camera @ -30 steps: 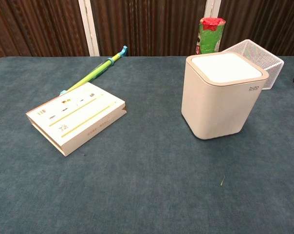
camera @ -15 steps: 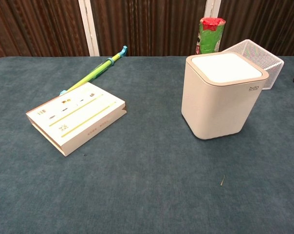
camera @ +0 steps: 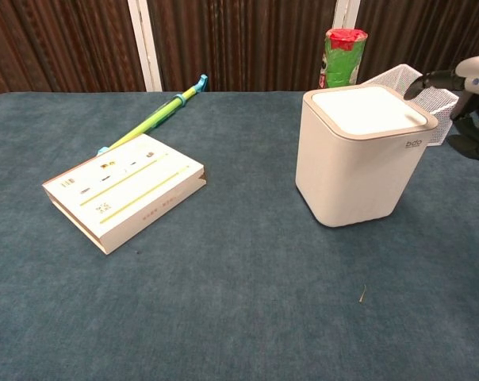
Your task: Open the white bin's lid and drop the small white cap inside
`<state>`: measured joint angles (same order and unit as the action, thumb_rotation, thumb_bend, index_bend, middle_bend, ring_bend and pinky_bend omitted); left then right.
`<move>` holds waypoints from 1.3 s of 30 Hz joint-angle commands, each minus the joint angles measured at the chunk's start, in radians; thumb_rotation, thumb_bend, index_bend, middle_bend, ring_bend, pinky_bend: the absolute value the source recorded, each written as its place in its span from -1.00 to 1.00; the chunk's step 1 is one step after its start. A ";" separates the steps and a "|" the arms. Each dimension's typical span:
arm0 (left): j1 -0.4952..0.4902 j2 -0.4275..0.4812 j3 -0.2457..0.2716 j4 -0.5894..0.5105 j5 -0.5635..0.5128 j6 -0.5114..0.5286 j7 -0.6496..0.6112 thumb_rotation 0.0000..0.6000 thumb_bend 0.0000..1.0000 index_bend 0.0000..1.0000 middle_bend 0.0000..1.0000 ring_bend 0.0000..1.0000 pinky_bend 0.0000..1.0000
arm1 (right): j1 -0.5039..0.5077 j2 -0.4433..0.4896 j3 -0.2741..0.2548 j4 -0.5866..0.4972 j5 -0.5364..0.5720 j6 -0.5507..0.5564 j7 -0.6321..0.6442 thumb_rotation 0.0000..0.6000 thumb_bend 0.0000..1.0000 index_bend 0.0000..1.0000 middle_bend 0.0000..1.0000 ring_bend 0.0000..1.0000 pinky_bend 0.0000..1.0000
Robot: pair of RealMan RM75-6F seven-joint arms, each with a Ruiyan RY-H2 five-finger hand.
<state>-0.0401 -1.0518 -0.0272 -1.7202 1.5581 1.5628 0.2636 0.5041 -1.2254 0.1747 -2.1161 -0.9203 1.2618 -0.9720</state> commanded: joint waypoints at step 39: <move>-0.001 0.002 0.000 -0.001 -0.002 -0.004 -0.007 1.00 0.46 -0.16 -0.29 -0.41 0.04 | -0.111 0.086 -0.116 0.020 -0.425 0.347 0.164 1.00 -0.26 -0.58 -0.08 -0.17 0.48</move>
<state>-0.0409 -1.0499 -0.0270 -1.7211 1.5563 1.5589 0.2561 0.4237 -1.1719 0.0757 -2.0879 -1.3197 1.5896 -0.8383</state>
